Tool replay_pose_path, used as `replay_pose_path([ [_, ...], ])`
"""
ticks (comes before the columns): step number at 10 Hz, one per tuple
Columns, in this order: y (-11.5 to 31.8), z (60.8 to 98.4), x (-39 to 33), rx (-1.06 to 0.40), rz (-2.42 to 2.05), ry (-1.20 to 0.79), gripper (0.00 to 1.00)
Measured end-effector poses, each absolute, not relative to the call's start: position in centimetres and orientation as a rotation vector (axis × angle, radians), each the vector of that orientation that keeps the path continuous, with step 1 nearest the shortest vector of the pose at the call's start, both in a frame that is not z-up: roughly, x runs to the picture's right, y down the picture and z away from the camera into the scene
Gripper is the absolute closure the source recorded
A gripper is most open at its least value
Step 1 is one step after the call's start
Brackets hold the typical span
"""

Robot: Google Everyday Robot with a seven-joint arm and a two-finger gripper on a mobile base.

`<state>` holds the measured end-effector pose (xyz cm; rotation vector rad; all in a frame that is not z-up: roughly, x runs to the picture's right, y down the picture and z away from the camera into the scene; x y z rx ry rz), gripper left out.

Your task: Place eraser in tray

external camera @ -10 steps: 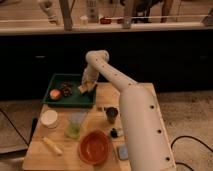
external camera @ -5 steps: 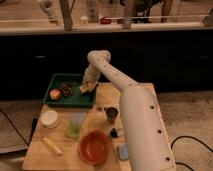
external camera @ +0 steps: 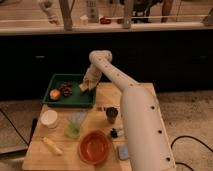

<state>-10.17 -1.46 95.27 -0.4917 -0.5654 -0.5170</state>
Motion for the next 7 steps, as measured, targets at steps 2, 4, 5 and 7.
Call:
replay_pose_path([
  [2, -1.5, 95.13, -10.39, -0.489, -0.518, -0.565, 0.2],
  [4, -1.55, 94.96, -10.55, -0.486, -0.518, -0.565, 0.2],
  [5, -1.68, 94.96, -10.69, -0.48, -0.516, -0.566, 0.2],
  [7, -1.55, 94.8, -10.7, -0.484, -0.517, -0.566, 0.2],
])
